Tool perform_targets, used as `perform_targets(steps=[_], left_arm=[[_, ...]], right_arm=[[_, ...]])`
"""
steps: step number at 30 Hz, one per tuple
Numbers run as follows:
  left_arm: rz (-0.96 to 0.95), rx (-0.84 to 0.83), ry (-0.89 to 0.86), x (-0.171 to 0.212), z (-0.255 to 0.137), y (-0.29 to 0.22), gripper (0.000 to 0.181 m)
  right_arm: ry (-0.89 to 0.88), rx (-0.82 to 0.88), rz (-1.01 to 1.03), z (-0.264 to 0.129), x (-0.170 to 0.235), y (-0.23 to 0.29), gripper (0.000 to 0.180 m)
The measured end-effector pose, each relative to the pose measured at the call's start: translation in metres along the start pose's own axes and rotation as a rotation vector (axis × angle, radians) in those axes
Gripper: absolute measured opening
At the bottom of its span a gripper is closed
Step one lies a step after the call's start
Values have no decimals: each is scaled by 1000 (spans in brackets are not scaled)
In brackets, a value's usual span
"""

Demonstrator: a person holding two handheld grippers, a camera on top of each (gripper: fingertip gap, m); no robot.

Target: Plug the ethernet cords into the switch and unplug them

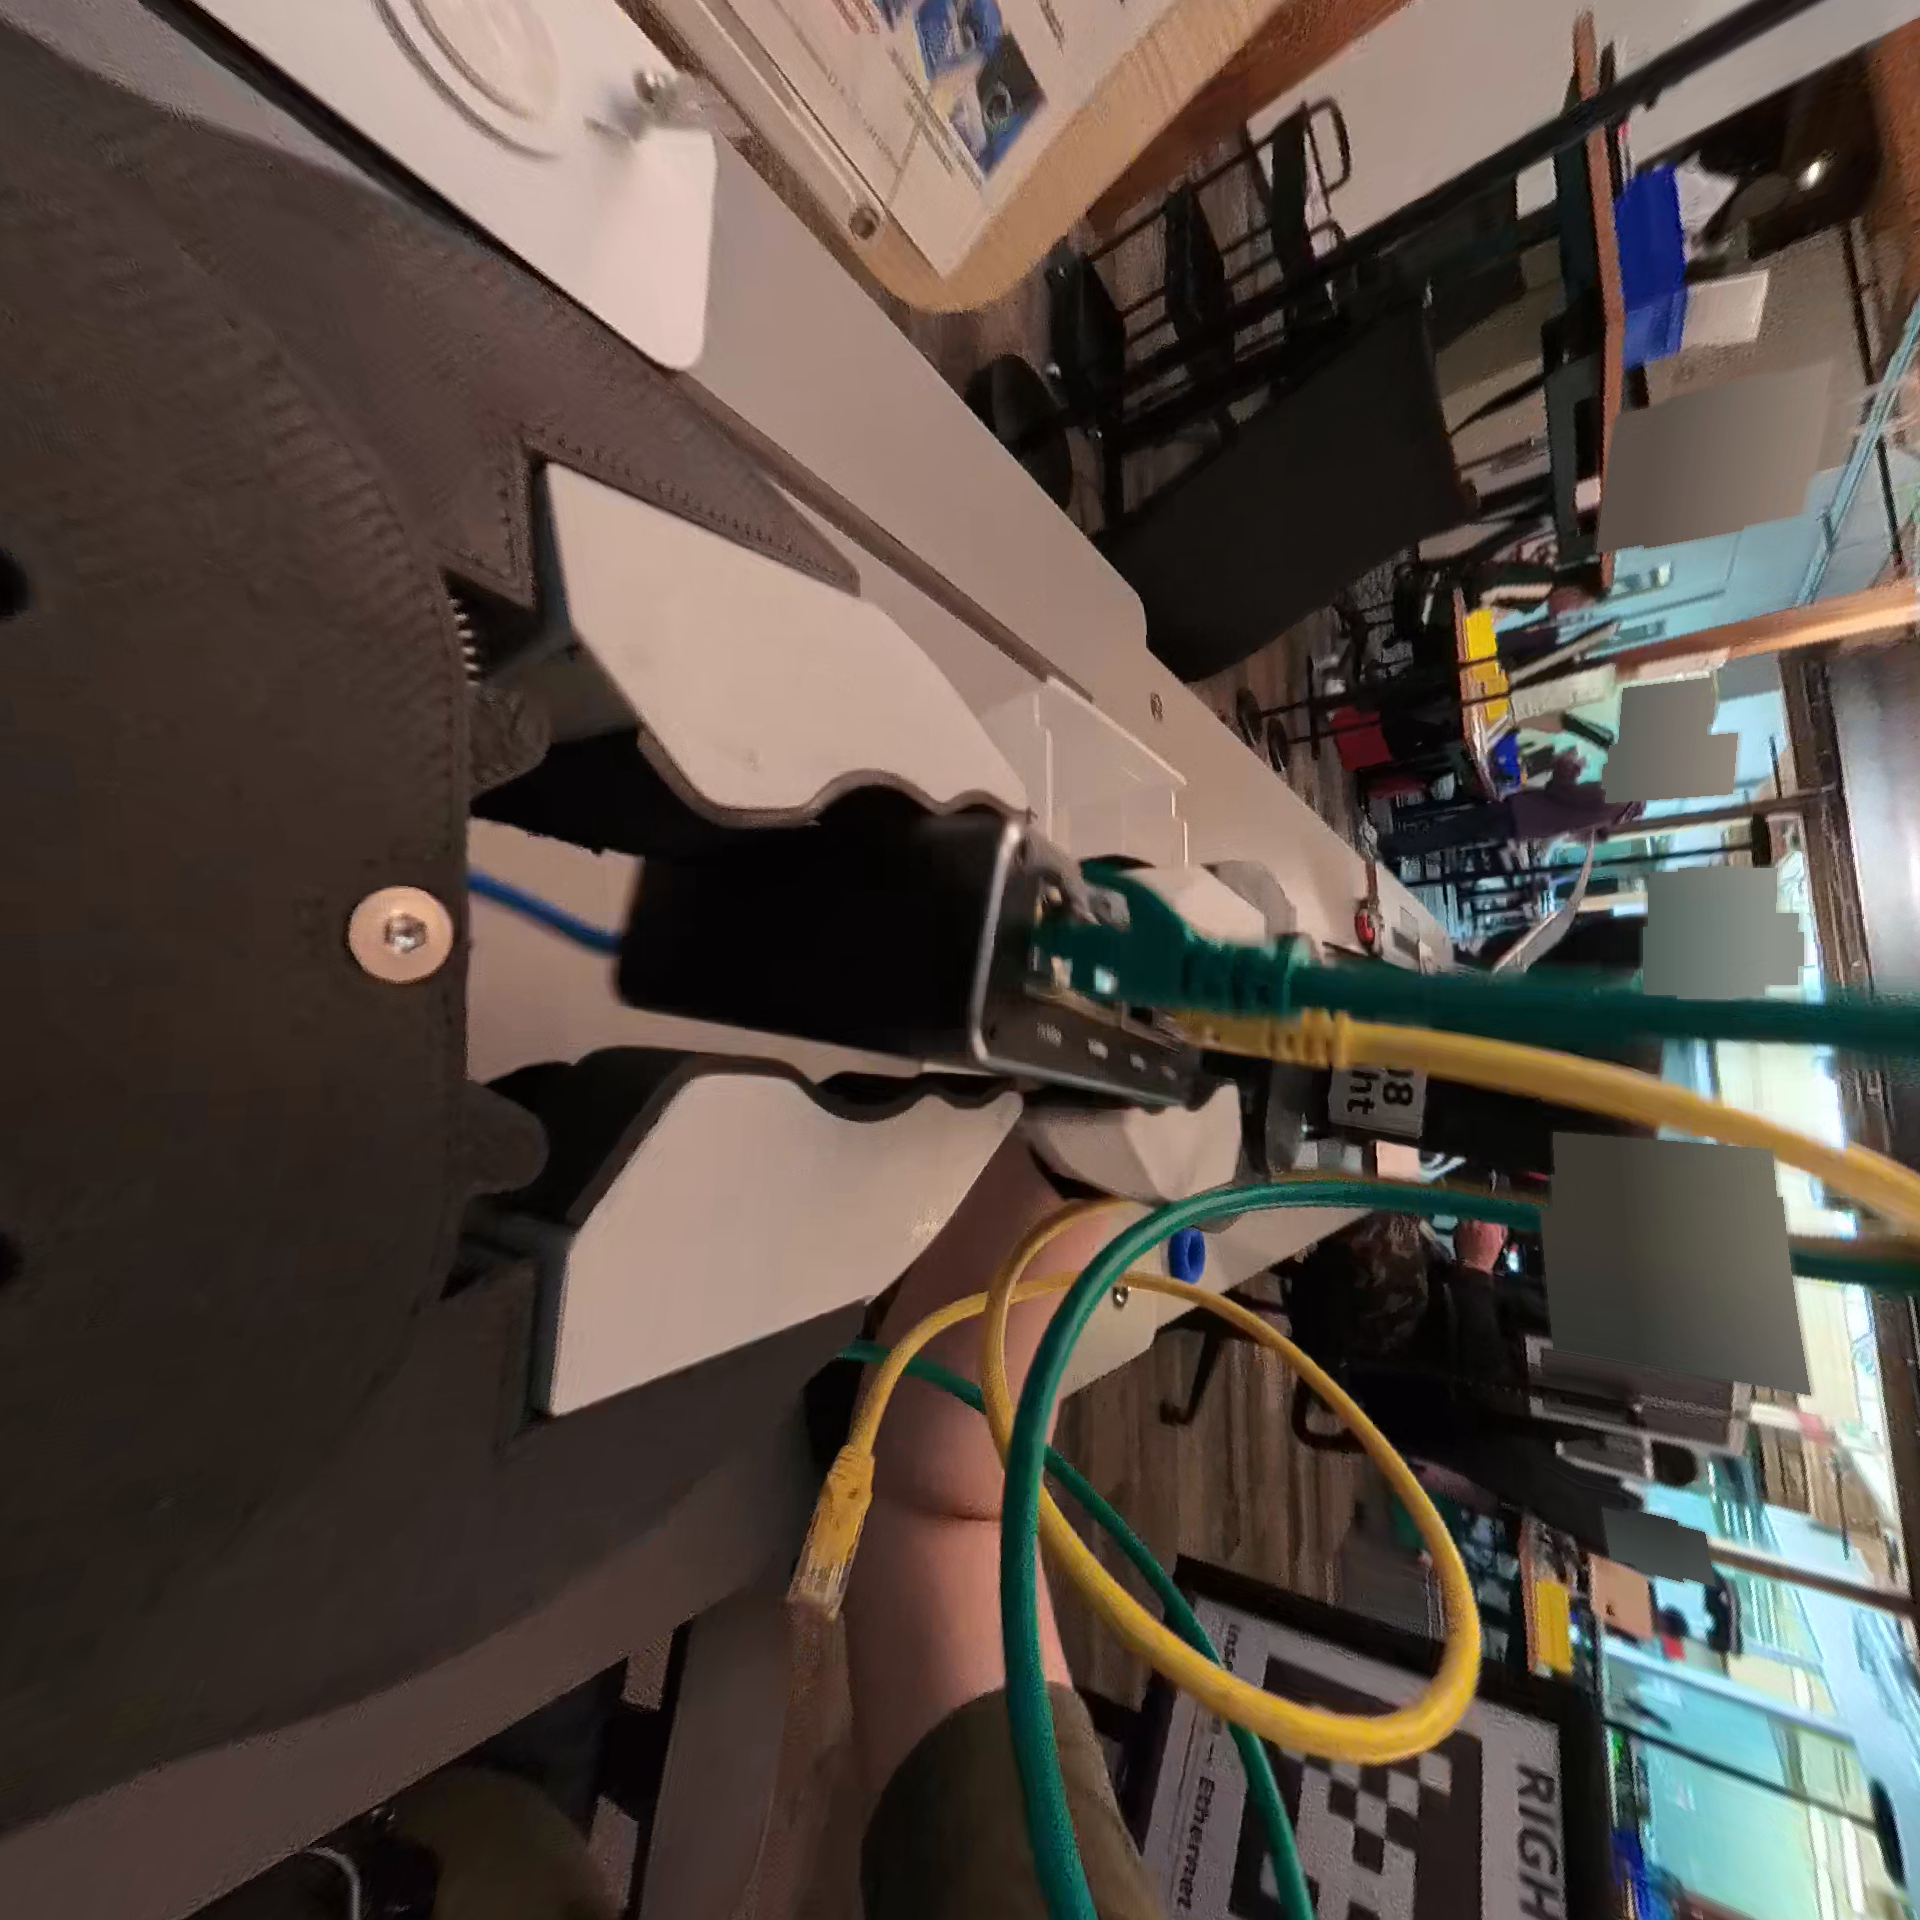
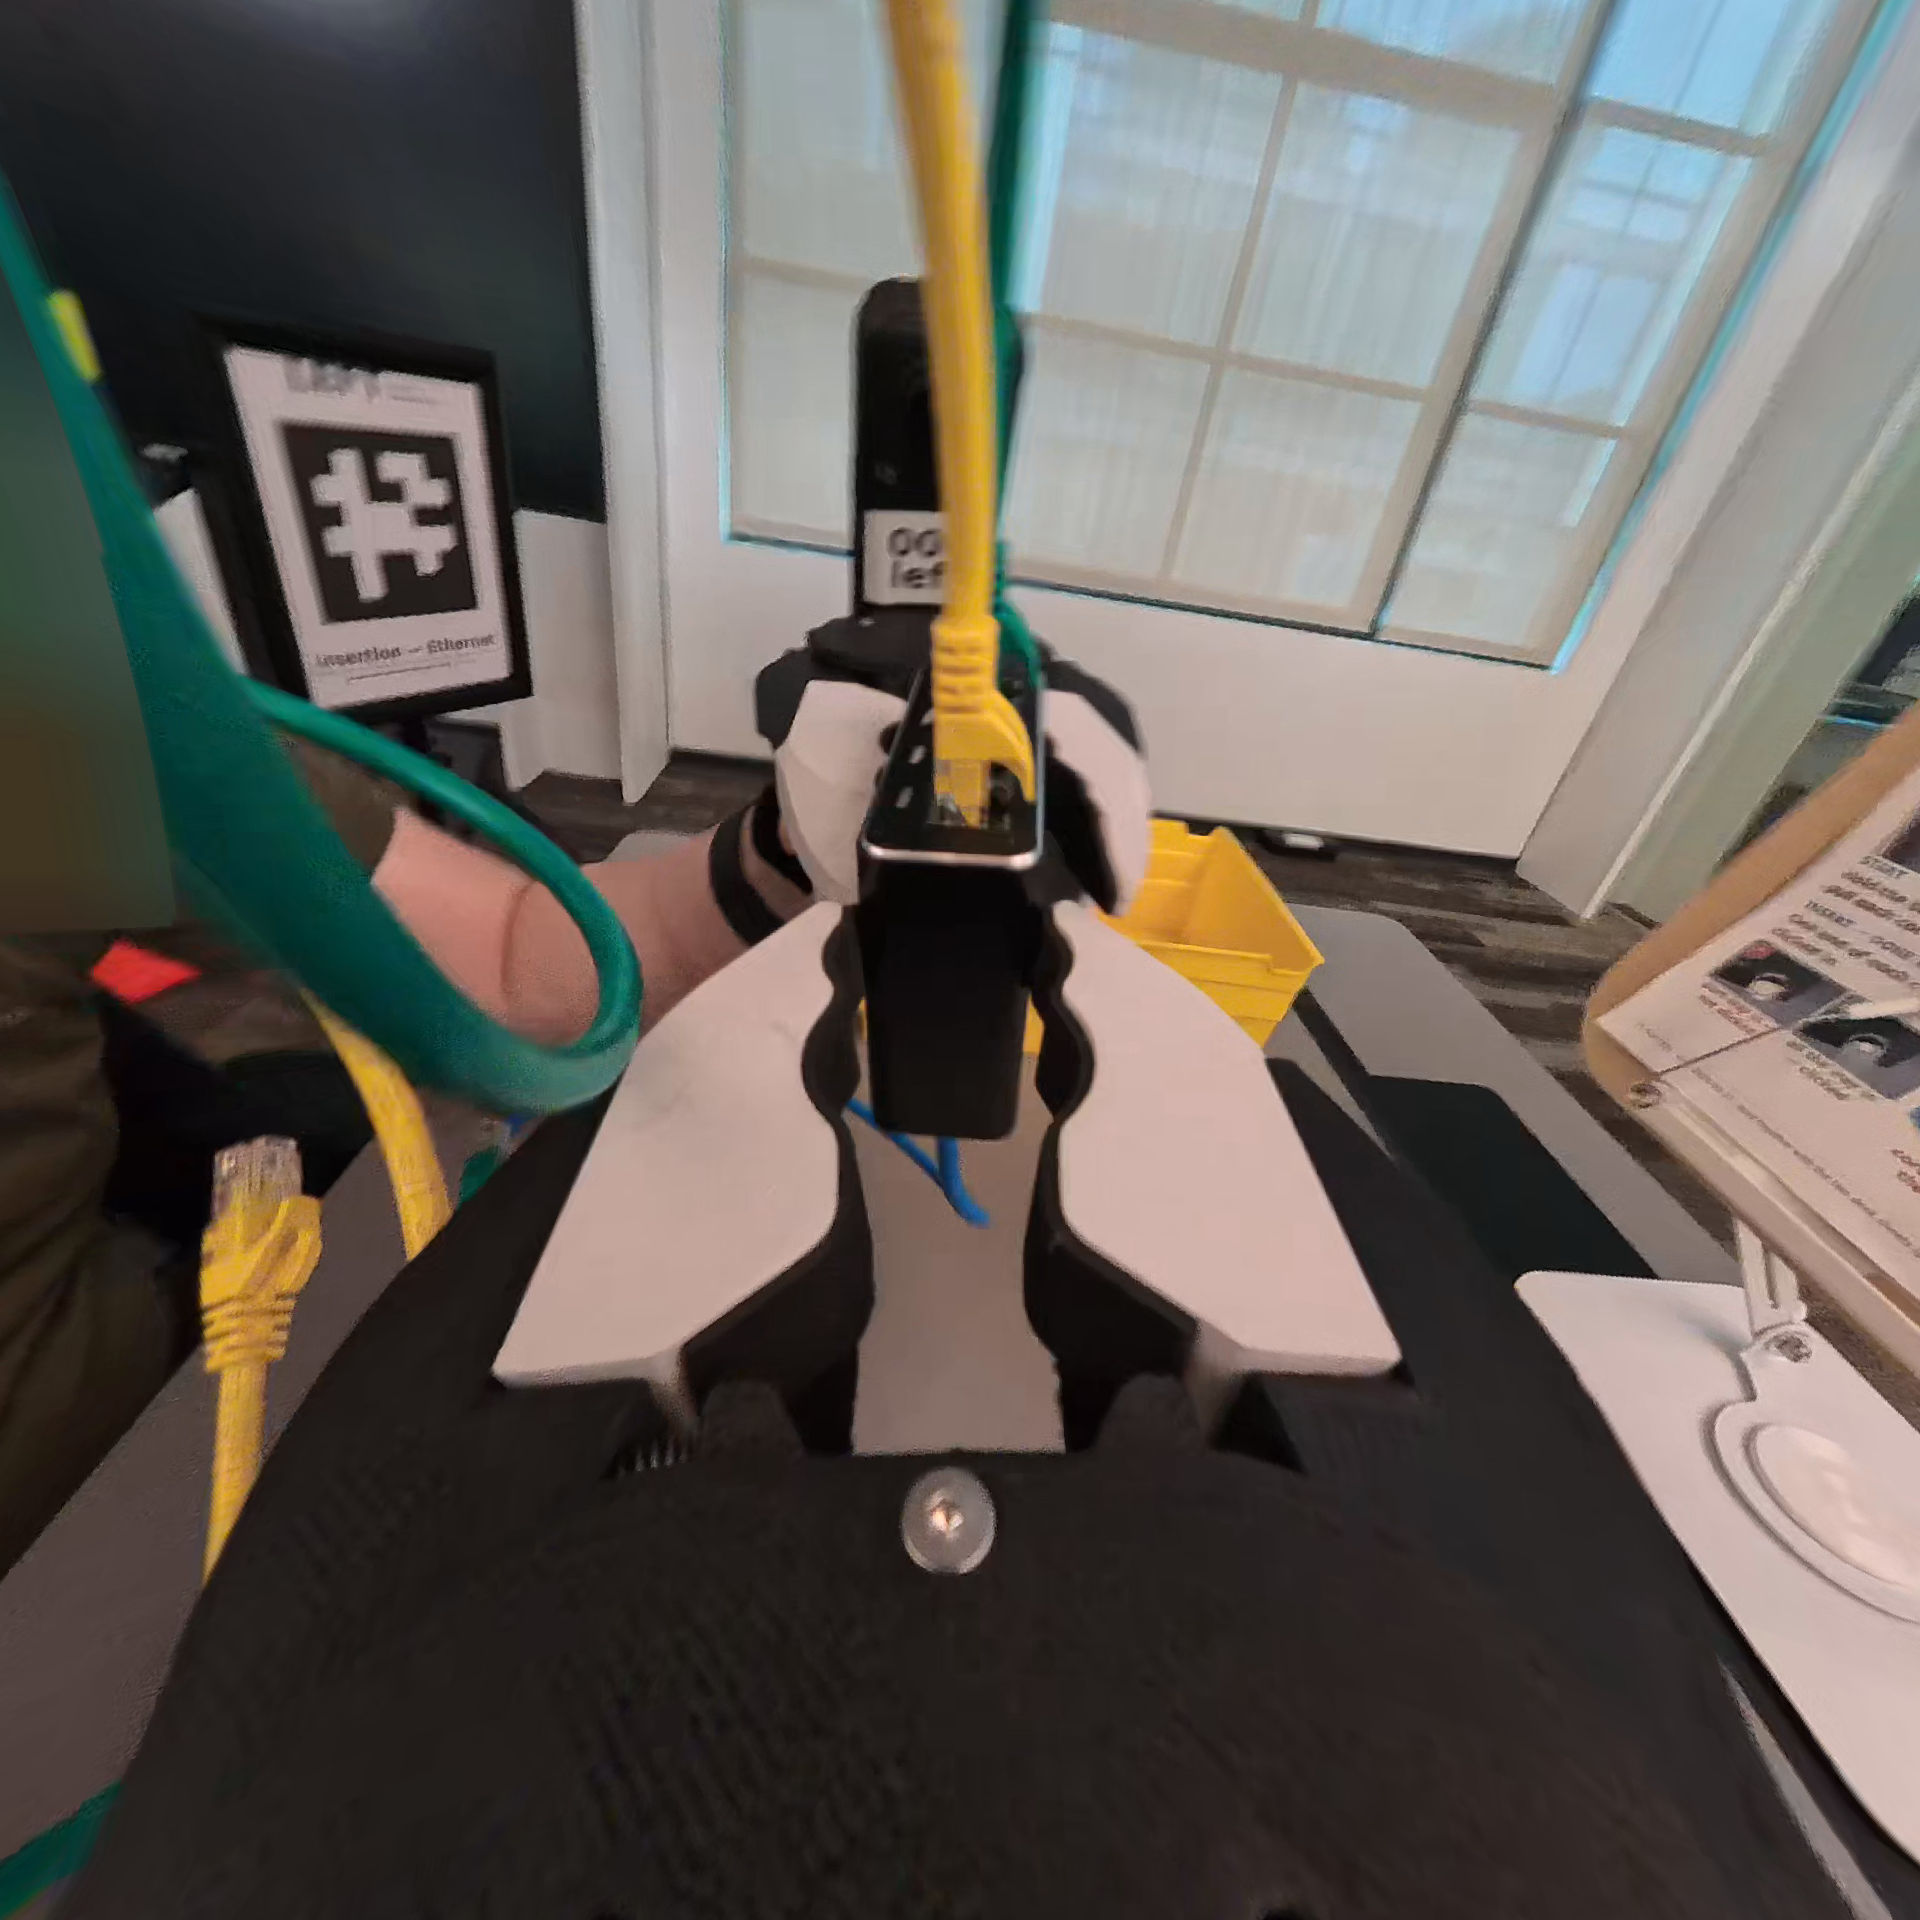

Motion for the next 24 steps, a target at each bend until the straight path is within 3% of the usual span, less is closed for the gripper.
perform_targets(steps=[3,11,16,17,19,24], left_arm=[[-57,83,57,0,-7,6,35],[-91,24,-17,9,6,10,34],[-97,27,-12,12,11,9,33],[-95,25,-14,12,12,8,33],[-77,1,-23,13,12,8,34],[-52,17,26,14,12,8,34]], right_arm=[[-53,-28,27,-7,-2,-2,32],[-73,34,69,-19,2,-9,32],[-50,54,129,-17,4,-14,56],[-45,54,138,-15,6,-14,55],[-23,41,127,-14,7,-13,33],[72,51,77,-13,3,-10,33]])
Point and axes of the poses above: each gripper's, where its closed fingertips meet, z out along the fingers, x out of its underside, y = z × x across the jaws, the point moved 10 cm from there along -z, back along the fingers, and after that the axes turned 15 degrees about -x, right-handed, at the moved point
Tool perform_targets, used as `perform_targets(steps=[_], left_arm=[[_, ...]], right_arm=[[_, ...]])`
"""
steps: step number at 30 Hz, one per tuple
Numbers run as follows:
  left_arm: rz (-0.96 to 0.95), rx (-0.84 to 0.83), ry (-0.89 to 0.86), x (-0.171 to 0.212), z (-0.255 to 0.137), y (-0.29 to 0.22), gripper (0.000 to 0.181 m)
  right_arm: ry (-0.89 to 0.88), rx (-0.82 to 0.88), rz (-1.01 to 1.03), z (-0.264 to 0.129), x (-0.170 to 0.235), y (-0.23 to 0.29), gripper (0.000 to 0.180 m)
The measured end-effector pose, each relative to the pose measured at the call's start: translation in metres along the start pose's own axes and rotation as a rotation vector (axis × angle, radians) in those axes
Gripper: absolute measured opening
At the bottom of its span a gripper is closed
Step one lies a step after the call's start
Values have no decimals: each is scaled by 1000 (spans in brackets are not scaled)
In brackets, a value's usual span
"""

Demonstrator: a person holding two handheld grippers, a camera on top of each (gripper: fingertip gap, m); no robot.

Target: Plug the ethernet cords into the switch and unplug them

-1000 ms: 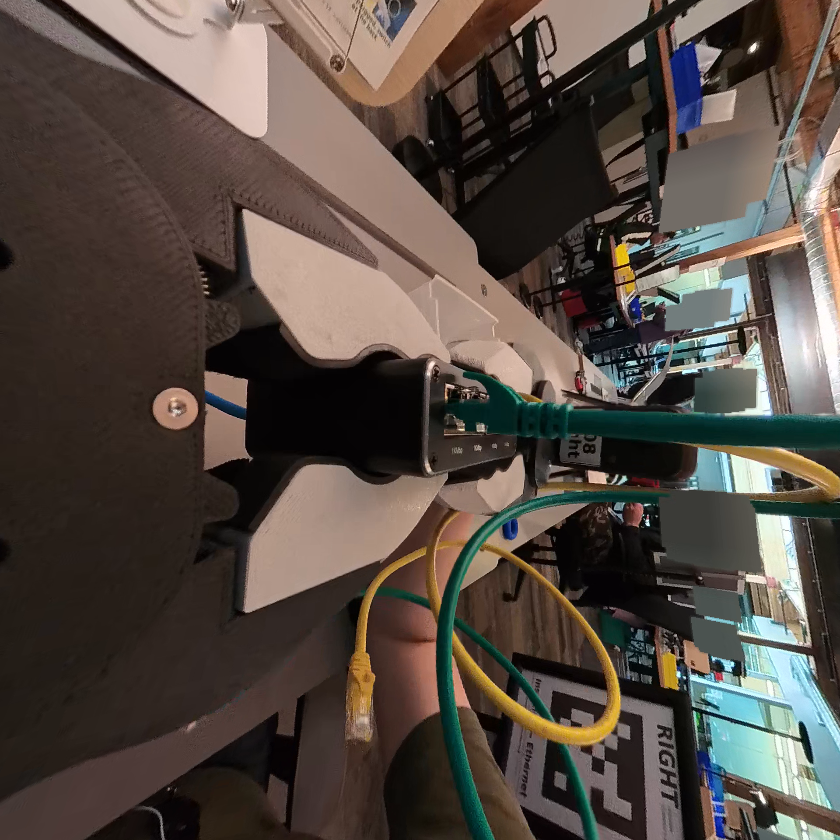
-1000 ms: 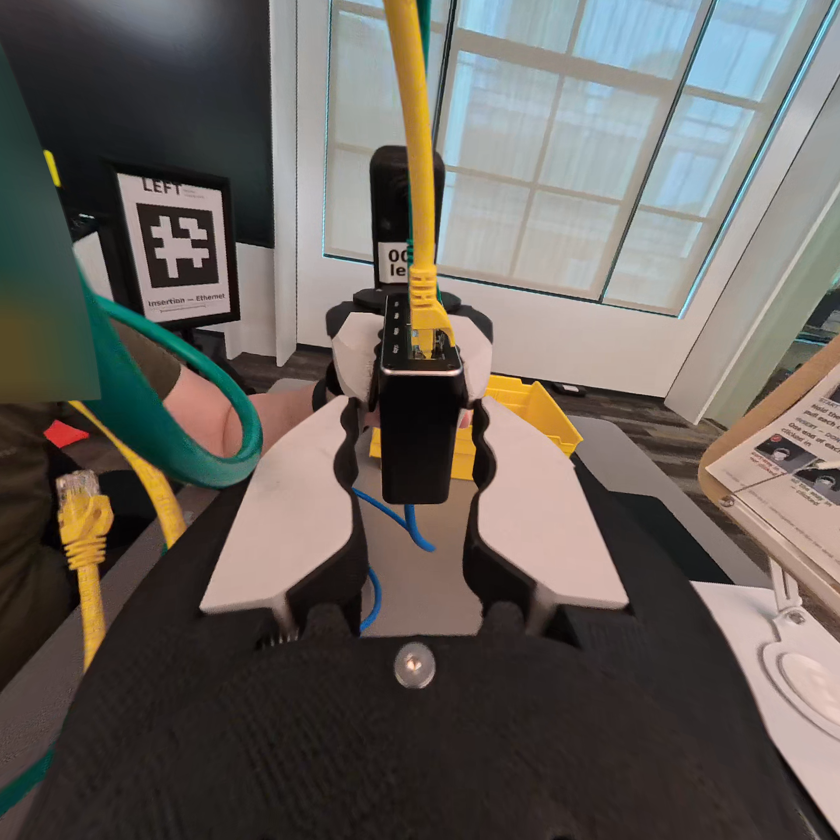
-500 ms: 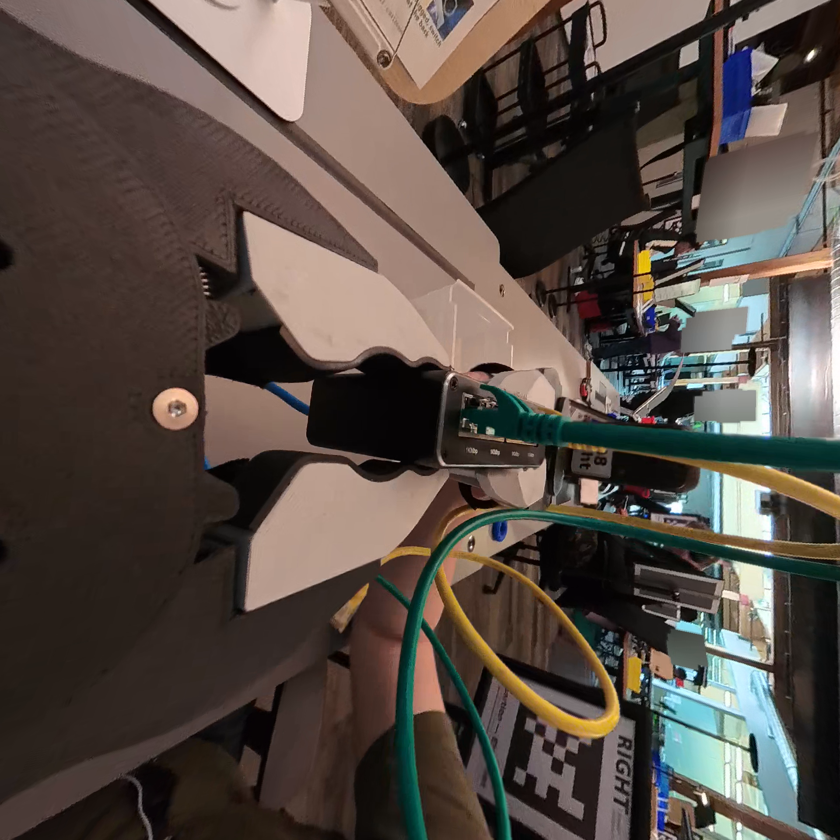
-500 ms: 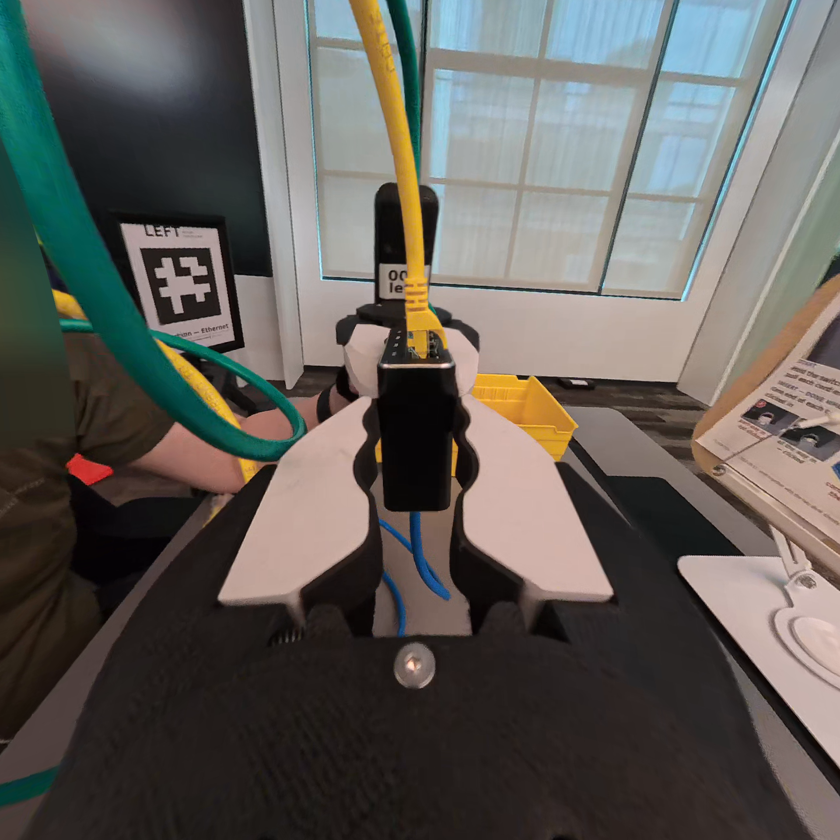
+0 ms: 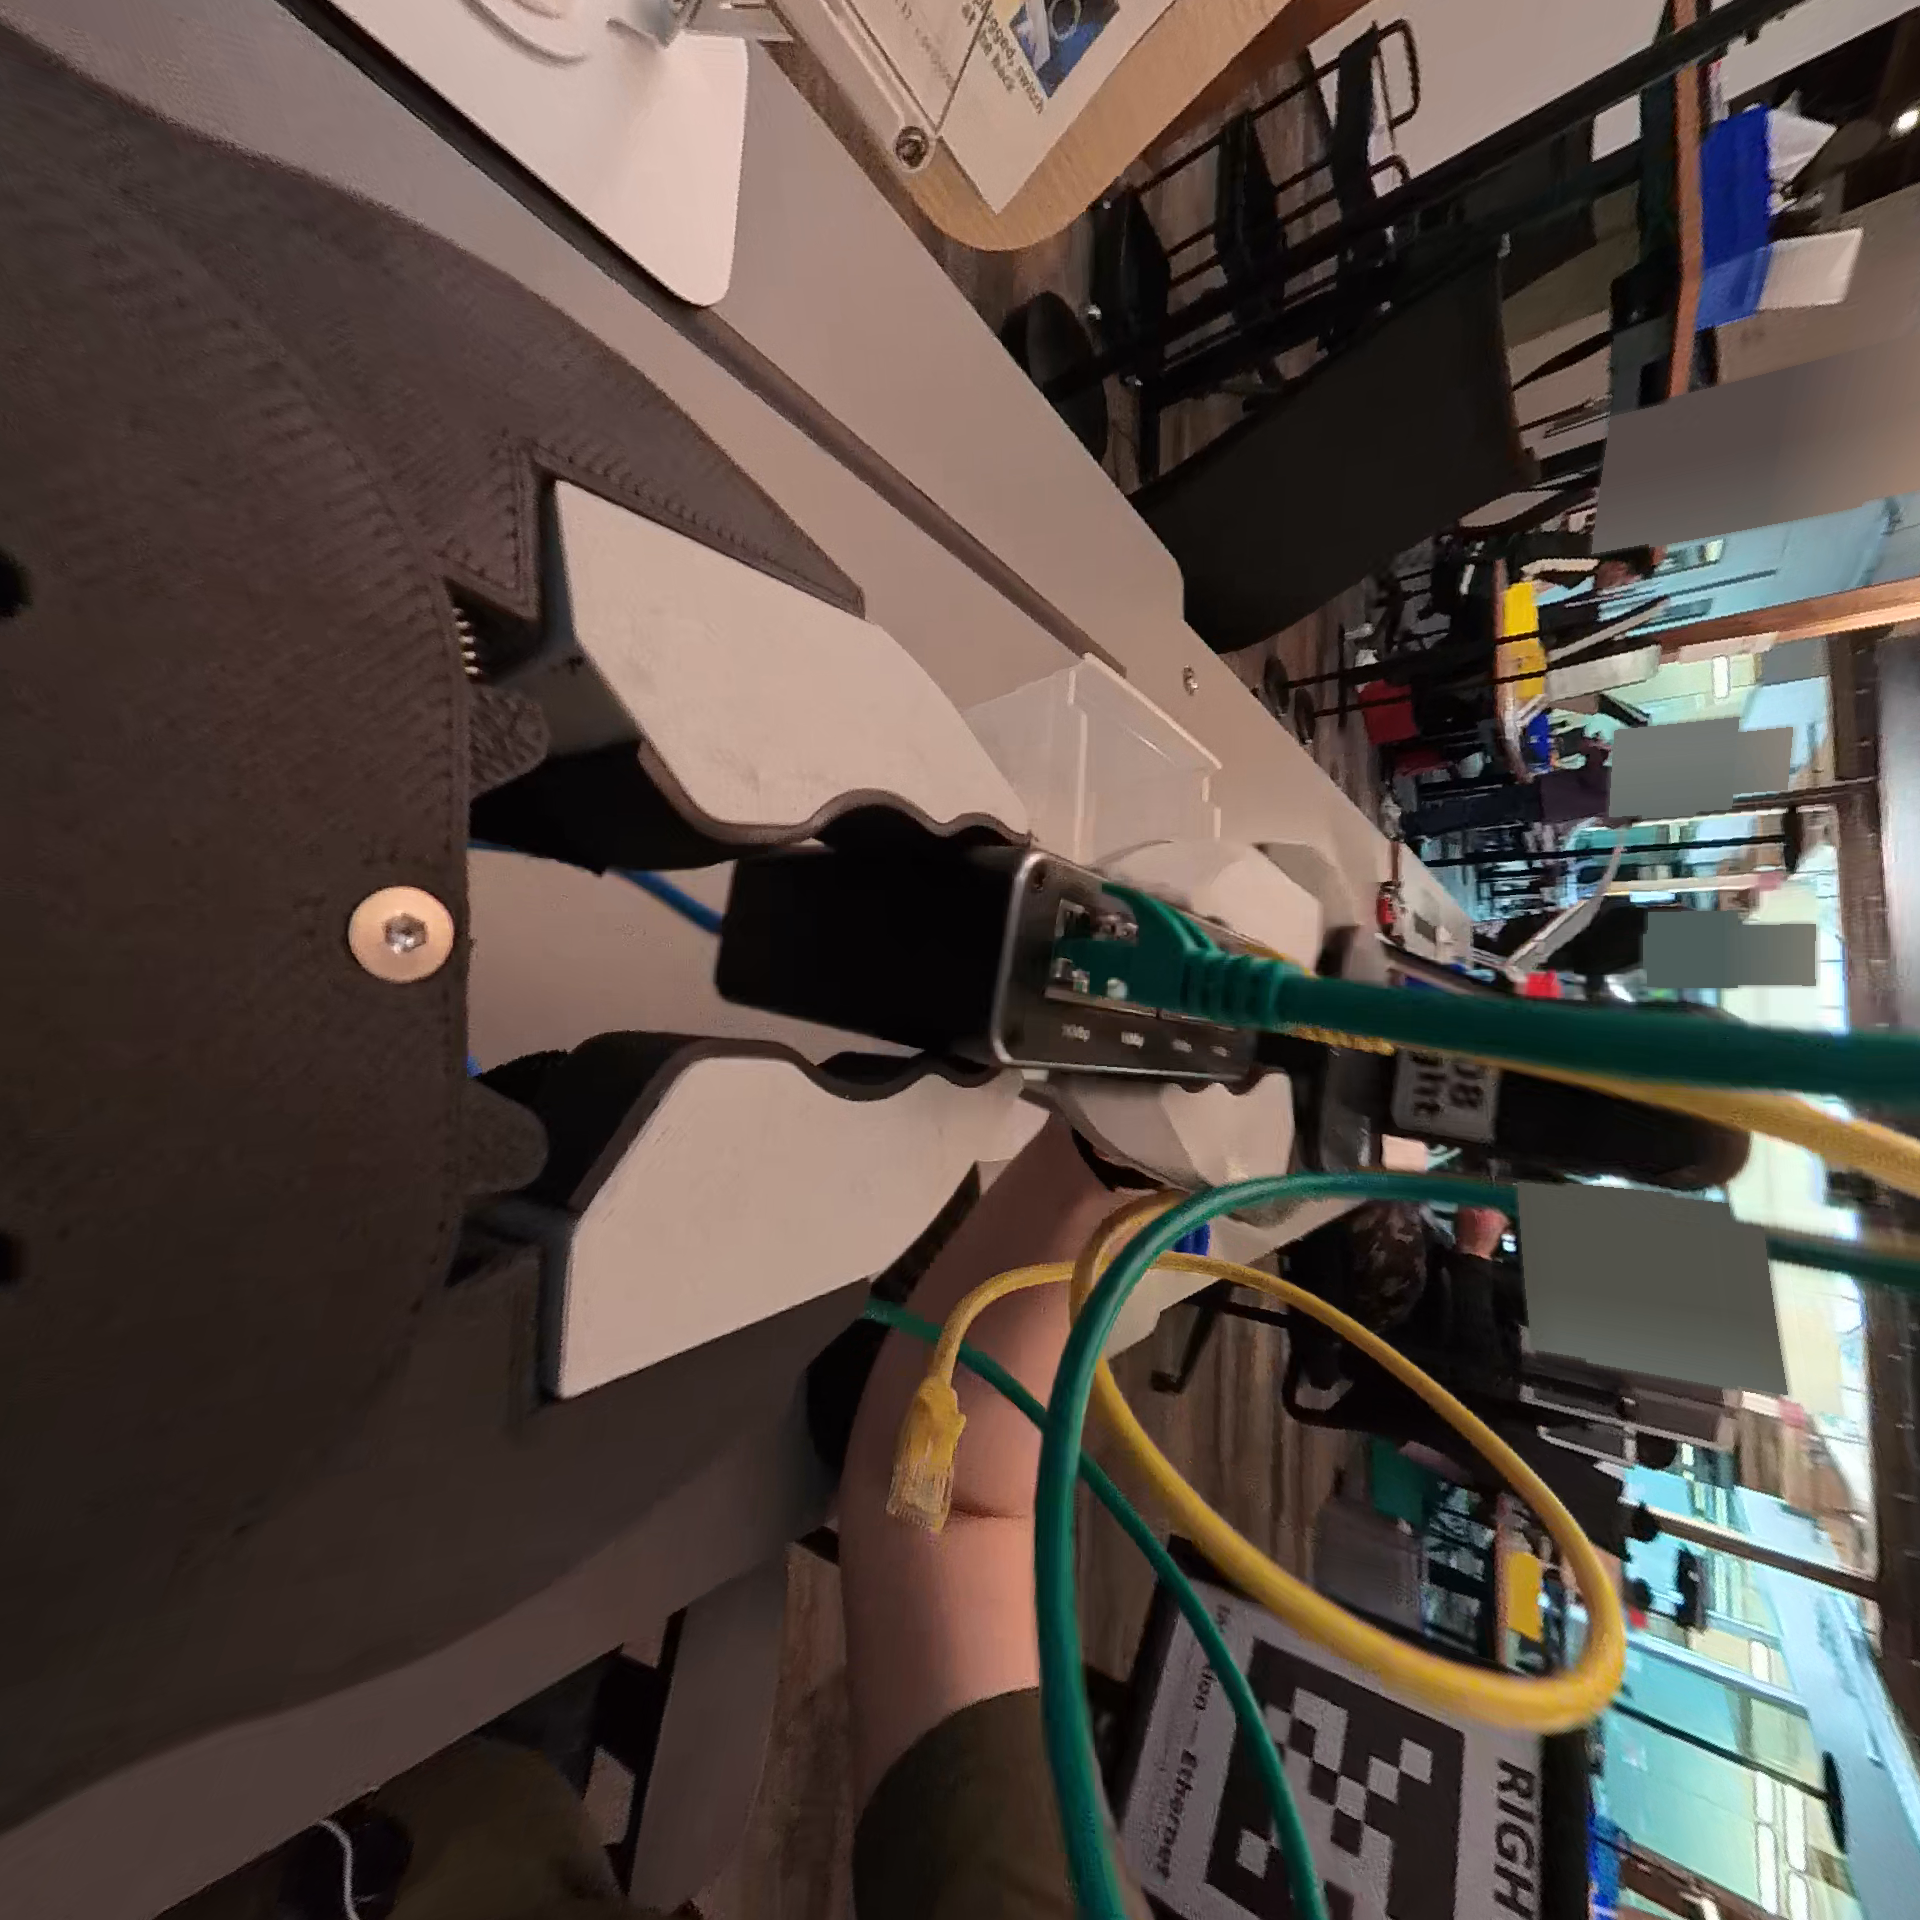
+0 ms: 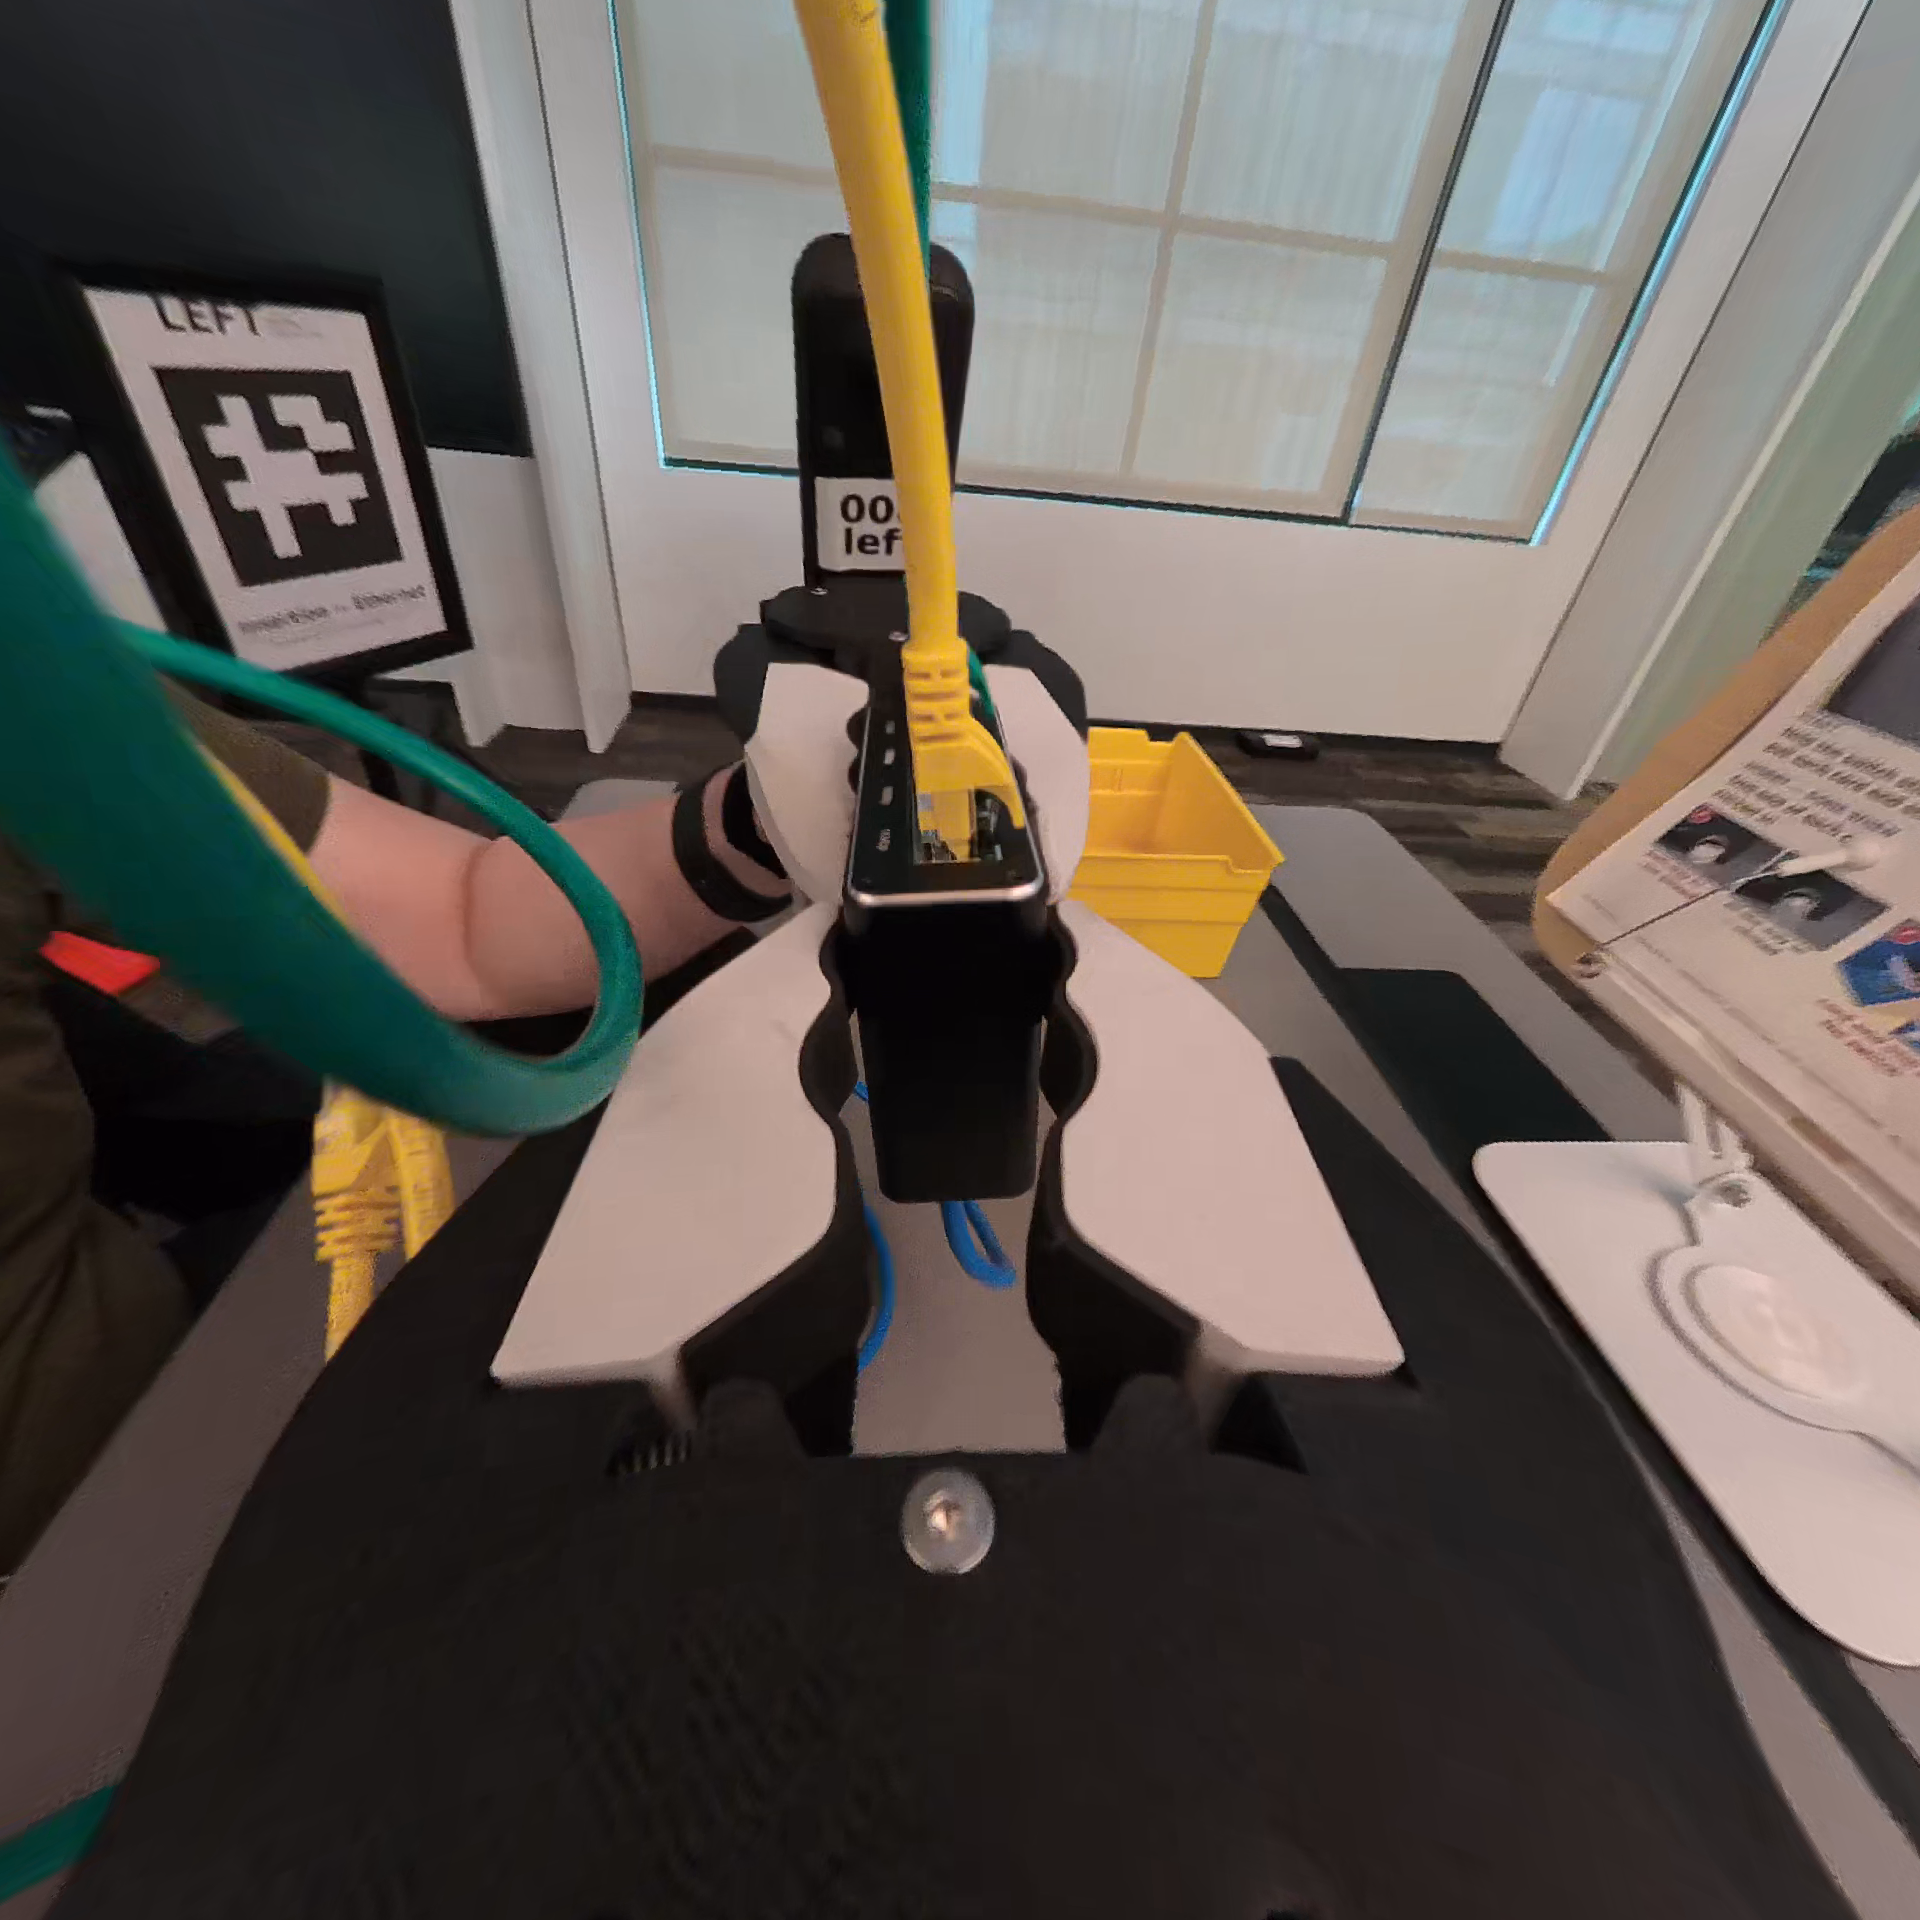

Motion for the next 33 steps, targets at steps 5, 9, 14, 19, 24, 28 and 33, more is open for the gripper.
perform_targets(steps=[5,9,14,19,24,28,33], left_arm=[[10,-11,49,4,1,2,34],[-34,-6,43,8,8,2,34],[-139,-48,21,8,8,11,41],[-261,-98,-73,-2,-23,40,39],[-244,-148,-98,-13,-50,50,35],[-202,-181,-51,-16,-56,51,35],[-213,-156,-20,-17,-58,49,35]], right_arm=[[44,19,9,0,0,1,33],[110,39,33,3,6,-1,34],[97,87,28,-3,4,-6,34],[14,272,135,-40,1,-18,34],[-3,510,227,-95,-21,-11,34],[36,623,278,-132,-61,-13,34],[117,757,304,-166,-147,-23,34]])
Point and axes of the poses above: each gripper's, where its closed fingertips meet, z out along the fingers, x out of its underside, y = z × x across the jaws, the point moved 10 cm from there along -z, back along the fingers, and after that the axes turned 15 degrees about -x, right-handed, at the moved point
